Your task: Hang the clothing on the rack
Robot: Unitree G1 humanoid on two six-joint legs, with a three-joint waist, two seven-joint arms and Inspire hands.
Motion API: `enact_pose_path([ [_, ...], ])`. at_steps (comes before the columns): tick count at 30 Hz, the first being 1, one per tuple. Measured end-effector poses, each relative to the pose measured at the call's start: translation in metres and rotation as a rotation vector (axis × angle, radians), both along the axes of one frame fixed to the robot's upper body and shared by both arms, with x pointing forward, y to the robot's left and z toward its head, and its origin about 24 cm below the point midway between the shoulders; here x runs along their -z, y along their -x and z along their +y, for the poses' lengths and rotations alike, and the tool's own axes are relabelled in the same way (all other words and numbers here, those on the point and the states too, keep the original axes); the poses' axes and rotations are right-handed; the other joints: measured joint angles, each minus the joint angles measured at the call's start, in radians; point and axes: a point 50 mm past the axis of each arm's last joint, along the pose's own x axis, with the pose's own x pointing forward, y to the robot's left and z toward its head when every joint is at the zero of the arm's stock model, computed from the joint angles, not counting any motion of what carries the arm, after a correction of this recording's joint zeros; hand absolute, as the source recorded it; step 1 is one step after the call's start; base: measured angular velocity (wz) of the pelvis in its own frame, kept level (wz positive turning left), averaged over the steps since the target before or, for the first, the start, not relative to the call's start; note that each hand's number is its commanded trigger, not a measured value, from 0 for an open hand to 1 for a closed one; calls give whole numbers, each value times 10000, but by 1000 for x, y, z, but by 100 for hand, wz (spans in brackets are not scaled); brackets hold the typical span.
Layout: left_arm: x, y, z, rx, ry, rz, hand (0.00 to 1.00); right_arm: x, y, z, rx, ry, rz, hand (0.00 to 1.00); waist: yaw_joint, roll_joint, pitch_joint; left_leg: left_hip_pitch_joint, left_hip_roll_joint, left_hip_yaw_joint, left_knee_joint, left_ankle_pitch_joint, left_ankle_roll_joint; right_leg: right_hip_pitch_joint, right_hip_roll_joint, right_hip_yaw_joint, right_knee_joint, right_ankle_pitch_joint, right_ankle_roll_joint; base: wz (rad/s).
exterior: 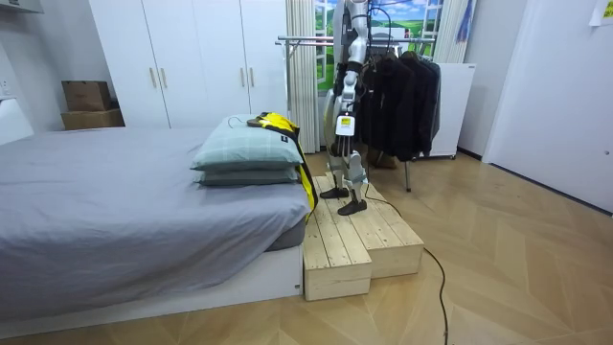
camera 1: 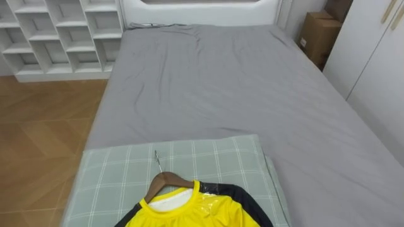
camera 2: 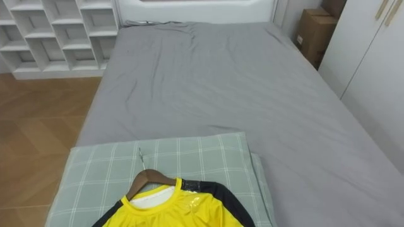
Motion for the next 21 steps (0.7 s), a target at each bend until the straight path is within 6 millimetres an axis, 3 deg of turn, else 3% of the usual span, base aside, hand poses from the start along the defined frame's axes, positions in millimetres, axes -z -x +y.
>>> enact_pose_path([
  [21, -2, 0, 4, -561, -785, -390, 0, 1, 0, 2, 63, -96, -14, 0, 0, -71, 20, 106, 3, -61, -37, -7, -11, 206, -1, -46, -160, 1, -2, 0],
])
